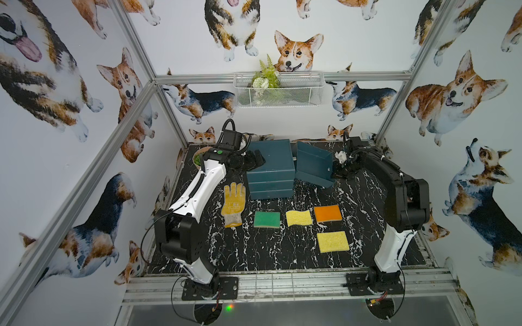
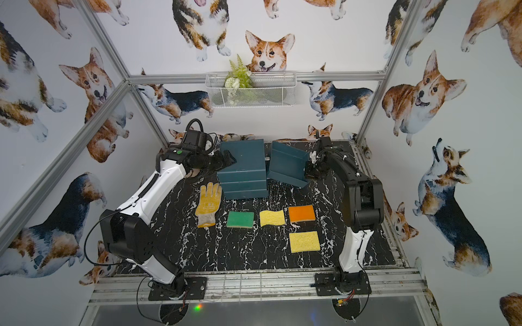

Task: Take the sponge out of the drawer
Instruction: Close the drawer of the storage box.

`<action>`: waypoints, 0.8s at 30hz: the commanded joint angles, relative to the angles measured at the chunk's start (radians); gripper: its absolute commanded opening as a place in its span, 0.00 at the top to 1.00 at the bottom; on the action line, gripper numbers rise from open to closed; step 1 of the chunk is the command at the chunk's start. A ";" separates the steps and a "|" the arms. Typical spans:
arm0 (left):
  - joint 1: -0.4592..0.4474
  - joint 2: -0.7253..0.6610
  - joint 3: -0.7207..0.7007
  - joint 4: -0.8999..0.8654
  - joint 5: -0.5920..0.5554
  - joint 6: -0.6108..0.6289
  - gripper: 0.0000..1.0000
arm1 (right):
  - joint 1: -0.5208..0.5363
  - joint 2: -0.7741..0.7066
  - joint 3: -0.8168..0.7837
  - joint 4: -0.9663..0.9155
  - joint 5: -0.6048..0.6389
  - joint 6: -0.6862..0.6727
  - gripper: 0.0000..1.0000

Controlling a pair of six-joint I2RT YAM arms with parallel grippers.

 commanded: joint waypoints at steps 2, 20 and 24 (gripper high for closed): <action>0.001 0.024 0.021 -0.015 0.041 0.039 0.02 | 0.003 -0.009 0.070 -0.144 0.111 -0.130 1.00; 0.002 0.032 0.035 -0.029 0.093 0.099 0.02 | 0.123 0.057 0.176 -0.179 0.270 -0.180 1.00; 0.003 0.030 0.031 -0.023 0.102 0.104 0.02 | 0.123 0.050 0.162 -0.138 0.293 -0.148 1.00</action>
